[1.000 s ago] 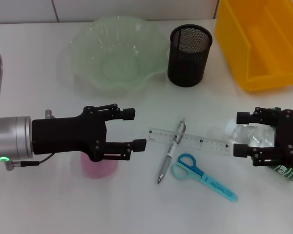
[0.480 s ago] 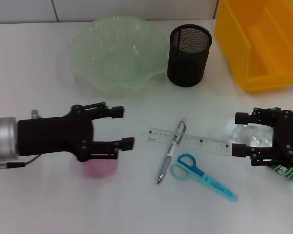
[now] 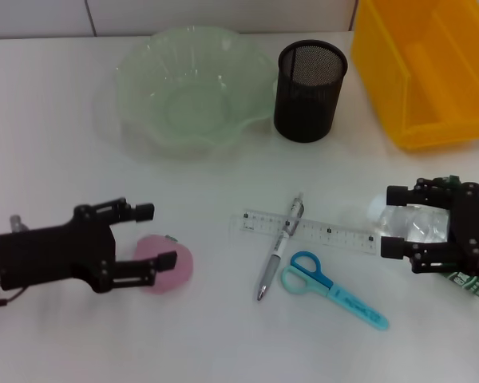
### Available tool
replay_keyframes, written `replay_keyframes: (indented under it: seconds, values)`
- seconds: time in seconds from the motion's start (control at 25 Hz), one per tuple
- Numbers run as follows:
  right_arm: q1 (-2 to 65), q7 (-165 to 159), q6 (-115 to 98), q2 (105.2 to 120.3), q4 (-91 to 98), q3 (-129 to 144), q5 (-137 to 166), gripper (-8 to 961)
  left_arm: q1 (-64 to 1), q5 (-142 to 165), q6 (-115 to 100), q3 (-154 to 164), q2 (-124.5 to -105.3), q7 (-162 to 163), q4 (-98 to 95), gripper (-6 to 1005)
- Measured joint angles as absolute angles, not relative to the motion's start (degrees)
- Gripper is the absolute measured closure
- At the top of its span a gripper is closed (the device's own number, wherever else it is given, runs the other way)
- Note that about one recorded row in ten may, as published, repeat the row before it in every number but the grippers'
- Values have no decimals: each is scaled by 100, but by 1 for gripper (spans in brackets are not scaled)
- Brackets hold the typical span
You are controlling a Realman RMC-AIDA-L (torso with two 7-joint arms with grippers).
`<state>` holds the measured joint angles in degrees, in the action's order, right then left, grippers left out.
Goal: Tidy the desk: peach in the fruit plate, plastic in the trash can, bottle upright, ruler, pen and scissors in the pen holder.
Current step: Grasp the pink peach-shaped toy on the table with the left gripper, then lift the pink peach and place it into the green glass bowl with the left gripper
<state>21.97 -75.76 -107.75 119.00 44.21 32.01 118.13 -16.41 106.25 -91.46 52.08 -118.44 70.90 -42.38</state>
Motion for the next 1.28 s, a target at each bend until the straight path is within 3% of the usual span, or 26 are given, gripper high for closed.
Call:
replay_keyframes:
  seconds: [0.64,1.04,1.28]
  values:
    - [2197,-7591,-10775,11900,4394,3215,11821,115,-1824,11077,-8485,5238,-11862,6365,-3747,305]
    - [2197,-7602,-10776,11900,4383,3176,11821,116,-1994,11151,-8495,5291,-11847,6581,-3731,746]
    - [2197,-7602,-10775,11900,4377,3172,11821,116,-2022,10906,-8703,5222,-11847,6568,-3847,872]
